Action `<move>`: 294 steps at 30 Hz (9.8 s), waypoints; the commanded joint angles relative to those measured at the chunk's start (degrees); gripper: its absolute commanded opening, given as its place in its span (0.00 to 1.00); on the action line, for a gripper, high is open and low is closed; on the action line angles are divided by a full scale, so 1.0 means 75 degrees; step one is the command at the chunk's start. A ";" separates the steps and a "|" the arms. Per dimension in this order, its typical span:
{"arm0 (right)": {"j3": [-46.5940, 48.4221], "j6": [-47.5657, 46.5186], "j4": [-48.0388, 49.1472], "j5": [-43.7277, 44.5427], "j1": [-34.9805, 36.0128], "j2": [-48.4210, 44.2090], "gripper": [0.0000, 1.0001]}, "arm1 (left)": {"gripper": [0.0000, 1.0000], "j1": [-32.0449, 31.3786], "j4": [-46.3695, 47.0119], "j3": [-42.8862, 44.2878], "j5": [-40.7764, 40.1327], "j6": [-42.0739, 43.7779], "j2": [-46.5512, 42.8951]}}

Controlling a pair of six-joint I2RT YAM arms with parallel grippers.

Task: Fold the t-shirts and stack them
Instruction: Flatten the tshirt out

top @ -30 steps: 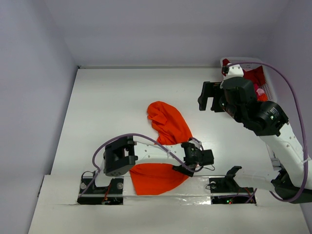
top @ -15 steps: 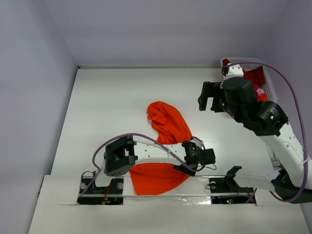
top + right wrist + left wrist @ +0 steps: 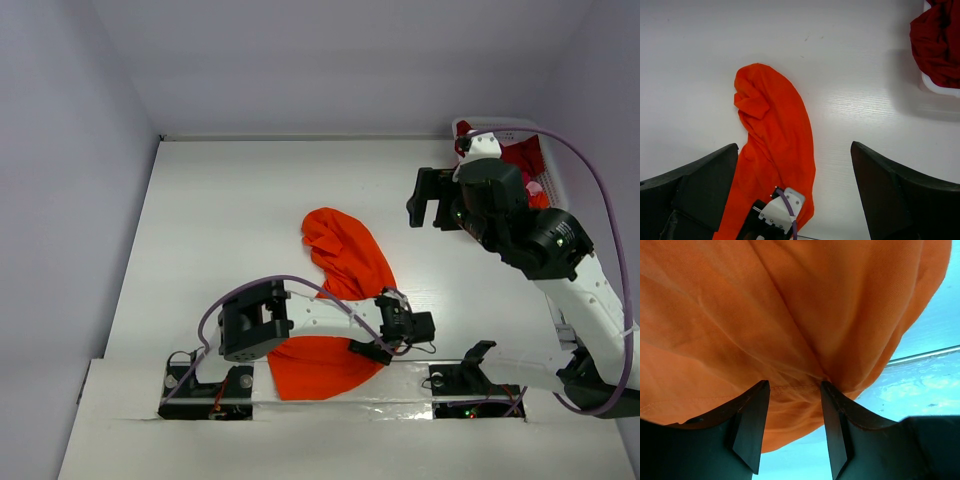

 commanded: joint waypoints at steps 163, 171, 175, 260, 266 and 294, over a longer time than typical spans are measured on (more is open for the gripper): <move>-0.0175 -0.0137 0.0685 -0.0123 0.0008 -0.0143 1.00 | 0.35 0.0142 -0.1162 0.1017 -0.0261 0.0234 -0.0275; -0.0257 -0.0149 0.0709 -0.0088 0.0008 -0.0179 1.00 | 0.28 0.0142 -0.1139 0.1486 0.0160 0.0655 0.0042; -0.0198 -0.0149 0.0697 -0.0076 0.0008 -0.0155 1.00 | 0.27 0.0142 -0.1092 0.1498 0.0231 0.0702 0.0030; -0.0409 -0.0149 0.0814 -0.0052 0.0008 -0.0190 1.00 | 0.00 -0.0069 -0.1547 0.1753 -0.0120 0.0294 -0.0097; -0.0187 -0.0032 0.0861 -0.0204 -0.0062 0.0044 1.00 | 0.00 0.0234 -0.1936 0.1674 -0.0460 -0.0351 -0.1267; 0.2273 0.0144 0.0826 -0.3379 -0.2569 0.3699 0.99 | 0.00 0.8517 -0.0390 -0.1033 -0.0790 0.1310 -0.6157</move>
